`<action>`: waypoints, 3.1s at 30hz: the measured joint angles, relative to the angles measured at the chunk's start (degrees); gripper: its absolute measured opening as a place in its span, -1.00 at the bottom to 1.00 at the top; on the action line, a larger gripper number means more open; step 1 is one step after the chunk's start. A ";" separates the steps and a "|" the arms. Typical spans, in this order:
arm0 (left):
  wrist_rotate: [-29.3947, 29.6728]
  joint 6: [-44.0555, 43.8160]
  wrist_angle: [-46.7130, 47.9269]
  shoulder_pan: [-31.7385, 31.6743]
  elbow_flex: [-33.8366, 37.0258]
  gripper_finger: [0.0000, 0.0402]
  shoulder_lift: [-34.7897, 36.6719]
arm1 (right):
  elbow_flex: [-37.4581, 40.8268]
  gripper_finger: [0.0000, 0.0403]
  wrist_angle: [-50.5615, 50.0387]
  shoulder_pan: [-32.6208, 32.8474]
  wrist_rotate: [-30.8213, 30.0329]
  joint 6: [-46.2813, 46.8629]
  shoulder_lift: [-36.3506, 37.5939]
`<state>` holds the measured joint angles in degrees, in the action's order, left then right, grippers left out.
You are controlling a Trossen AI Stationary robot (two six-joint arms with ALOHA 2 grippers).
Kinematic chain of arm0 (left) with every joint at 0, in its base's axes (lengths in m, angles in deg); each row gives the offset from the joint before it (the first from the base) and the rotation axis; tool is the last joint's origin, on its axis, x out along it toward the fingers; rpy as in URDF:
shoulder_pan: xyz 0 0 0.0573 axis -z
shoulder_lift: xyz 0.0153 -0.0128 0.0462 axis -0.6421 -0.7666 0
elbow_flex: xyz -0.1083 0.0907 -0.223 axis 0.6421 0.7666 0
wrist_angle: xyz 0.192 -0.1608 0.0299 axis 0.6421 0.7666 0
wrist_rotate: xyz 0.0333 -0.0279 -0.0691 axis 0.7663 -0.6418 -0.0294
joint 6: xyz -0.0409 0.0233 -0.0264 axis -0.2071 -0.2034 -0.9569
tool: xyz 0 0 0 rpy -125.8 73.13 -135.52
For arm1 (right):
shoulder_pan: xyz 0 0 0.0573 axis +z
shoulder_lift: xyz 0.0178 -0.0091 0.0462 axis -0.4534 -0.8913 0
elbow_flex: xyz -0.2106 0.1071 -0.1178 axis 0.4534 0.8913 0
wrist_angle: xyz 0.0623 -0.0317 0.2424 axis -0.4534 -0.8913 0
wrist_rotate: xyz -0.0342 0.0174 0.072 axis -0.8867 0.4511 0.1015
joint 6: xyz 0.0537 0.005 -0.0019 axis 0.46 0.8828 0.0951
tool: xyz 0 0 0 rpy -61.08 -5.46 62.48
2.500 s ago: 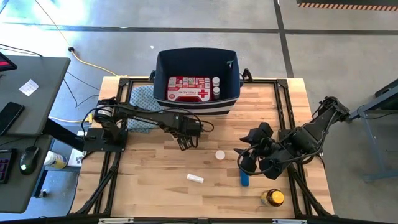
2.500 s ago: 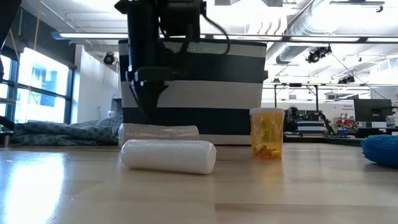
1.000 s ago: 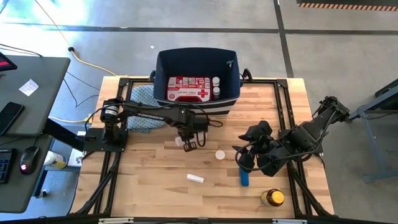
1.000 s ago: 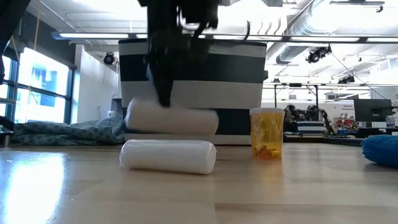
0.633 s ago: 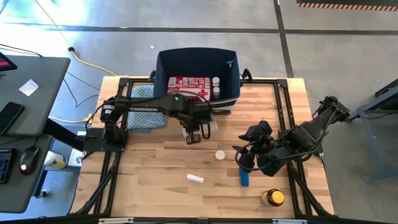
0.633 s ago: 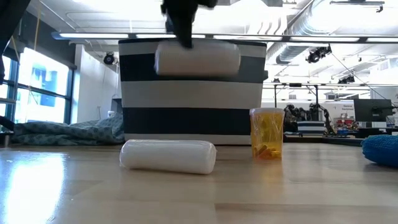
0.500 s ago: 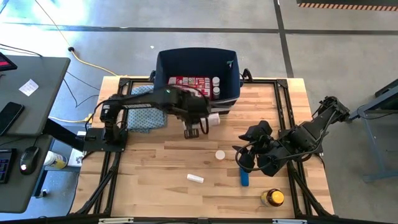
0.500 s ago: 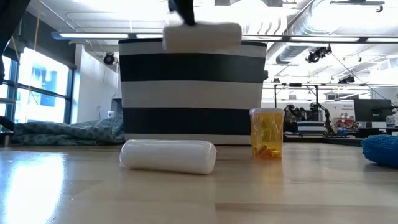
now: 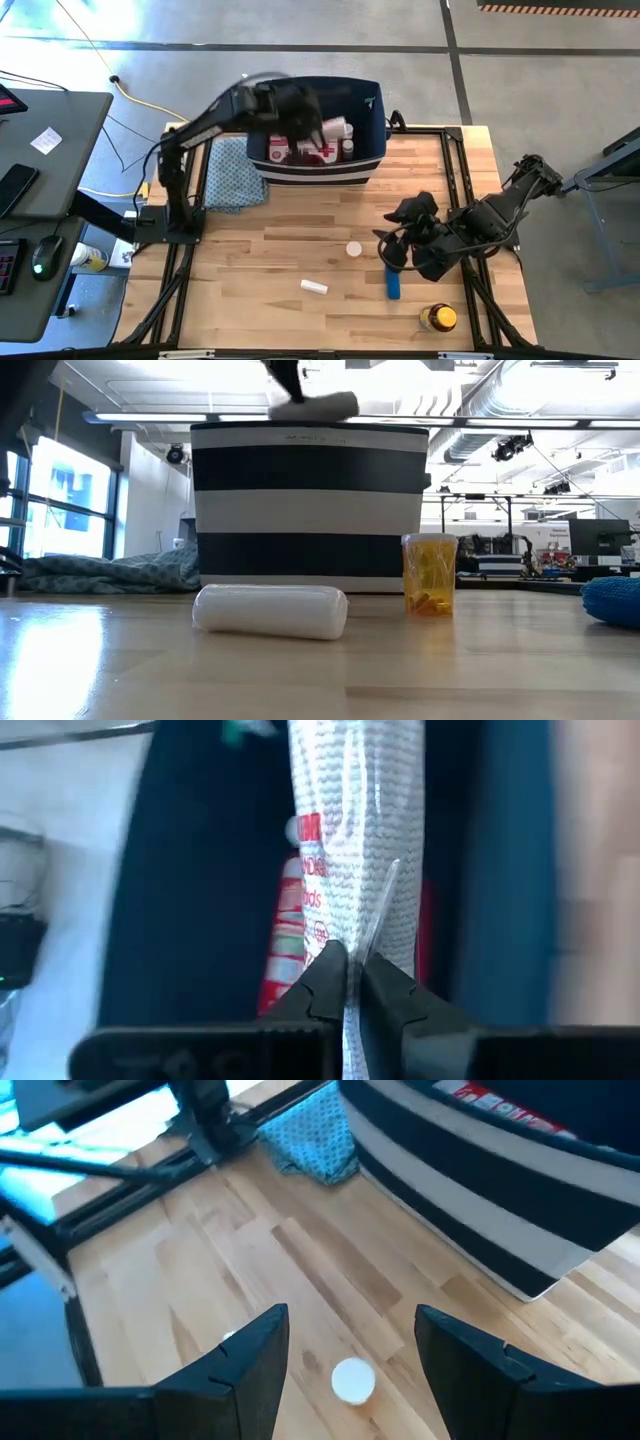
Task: Pick & place medical supplies in basket/bin
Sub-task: Put the light brown bandage into the blue bin, then put the white rolled gauze into the blue bin
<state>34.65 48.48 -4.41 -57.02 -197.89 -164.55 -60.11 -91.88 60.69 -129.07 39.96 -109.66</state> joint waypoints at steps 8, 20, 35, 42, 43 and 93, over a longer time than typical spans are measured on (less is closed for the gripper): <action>-9.40 10.18 -1.19 -12.80 0.05 -0.88 -4.43 | 0.00 0.03 -0.04 -8.57 -2.64 -3.68 0.04; -27.27 14.78 5.55 -18.34 0.11 -0.87 -9.31 | 0.00 0.03 0.20 -24.00 0.46 -10.12 0.83; -27.55 12.63 9.72 -16.62 12.49 -0.78 -10.22 | -0.02 0.03 2.21 -27.77 7.03 -18.09 5.58; -28.50 3.62 6.19 -16.66 15.35 -0.69 -10.20 | -0.02 0.03 1.70 -25.88 6.97 -18.30 5.81; -28.91 3.12 6.43 -16.67 15.35 -0.64 -10.20 | -0.02 0.03 1.62 -25.74 6.92 -18.25 5.84; -40.10 -13.80 -27.82 -16.68 14.69 -0.87 7.20 | -0.02 0.03 9.34 -25.09 8.13 -11.70 6.03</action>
<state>-5.45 34.68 -32.23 -73.71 -183.20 -157.35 -60.13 -82.54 35.60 -120.93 28.26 -103.63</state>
